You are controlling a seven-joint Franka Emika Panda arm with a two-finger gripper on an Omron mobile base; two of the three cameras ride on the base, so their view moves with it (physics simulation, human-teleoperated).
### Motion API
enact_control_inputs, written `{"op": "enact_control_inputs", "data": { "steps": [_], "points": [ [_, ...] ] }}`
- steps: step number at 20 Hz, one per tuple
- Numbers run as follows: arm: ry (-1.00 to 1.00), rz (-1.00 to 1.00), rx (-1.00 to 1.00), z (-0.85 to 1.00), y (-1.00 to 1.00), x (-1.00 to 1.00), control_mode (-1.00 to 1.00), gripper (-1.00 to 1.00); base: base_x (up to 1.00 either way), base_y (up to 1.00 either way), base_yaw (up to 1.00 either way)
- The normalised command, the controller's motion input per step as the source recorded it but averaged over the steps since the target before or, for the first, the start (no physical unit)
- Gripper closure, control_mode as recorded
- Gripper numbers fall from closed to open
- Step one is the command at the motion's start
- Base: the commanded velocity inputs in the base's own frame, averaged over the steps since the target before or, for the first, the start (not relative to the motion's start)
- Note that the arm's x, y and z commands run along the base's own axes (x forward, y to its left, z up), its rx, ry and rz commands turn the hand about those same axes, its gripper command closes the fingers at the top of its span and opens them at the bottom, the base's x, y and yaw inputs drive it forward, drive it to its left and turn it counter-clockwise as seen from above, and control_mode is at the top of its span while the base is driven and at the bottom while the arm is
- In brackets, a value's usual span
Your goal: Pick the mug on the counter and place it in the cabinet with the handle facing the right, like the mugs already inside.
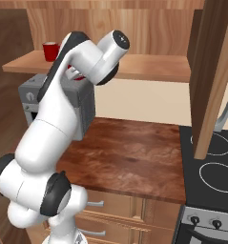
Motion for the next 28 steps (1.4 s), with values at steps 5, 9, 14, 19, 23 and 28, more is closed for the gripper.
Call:
{"op": "enact_control_inputs", "data": {
  "steps": [5,9,14,19,23,28],
  "points": [
    [0.00,0.01,0.00,0.00,-0.04,0.22,-1.00,1.00,0.00,0.00,0.00],
    [0.00,0.02,0.00,0.00,-0.04,0.26,-1.00,1.00,0.00,0.00,0.00],
    [0.00,0.01,0.00,0.00,-0.07,0.32,-1.00,1.00,0.00,0.00,0.00],
    [0.00,0.01,0.00,0.00,-0.06,0.31,-1.00,1.00,0.00,0.00,0.00],
    [0.00,0.01,0.00,0.00,-0.06,0.32,-1.00,1.00,0.00,0.00,0.00],
    [0.00,0.01,0.00,0.00,-0.06,0.35,-1.00,1.00,0.00,0.00,0.00]
  ]
}}
